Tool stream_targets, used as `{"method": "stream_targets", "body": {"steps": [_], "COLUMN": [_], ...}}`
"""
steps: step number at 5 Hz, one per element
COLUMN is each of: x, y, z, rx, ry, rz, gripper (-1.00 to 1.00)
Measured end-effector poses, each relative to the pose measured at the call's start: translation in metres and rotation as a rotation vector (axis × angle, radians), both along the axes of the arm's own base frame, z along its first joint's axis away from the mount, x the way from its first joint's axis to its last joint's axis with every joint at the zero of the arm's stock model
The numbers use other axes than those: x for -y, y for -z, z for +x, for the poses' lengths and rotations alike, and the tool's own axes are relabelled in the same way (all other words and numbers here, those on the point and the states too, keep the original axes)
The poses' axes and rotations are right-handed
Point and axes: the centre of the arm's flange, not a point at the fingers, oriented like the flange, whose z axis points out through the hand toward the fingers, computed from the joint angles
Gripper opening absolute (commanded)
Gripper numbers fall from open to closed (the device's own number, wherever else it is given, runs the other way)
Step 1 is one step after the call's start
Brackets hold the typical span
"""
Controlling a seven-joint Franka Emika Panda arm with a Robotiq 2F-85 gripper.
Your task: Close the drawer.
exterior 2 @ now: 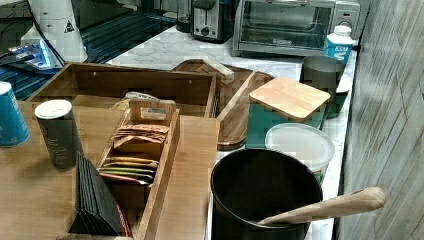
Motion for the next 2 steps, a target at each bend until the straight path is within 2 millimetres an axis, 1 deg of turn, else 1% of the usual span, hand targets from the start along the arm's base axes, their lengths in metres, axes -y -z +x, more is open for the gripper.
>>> {"method": "stream_targets", "body": {"steps": [1,2], "x": [-0.005,-0.017], "y": [0.019,0.043], "z": [-0.005,-0.016], "rx": [-0.004,-0.059], "ry": [-0.022,-0.091], "rz": [0.002,0.023], "gripper": [-1.0,-1.0]}}
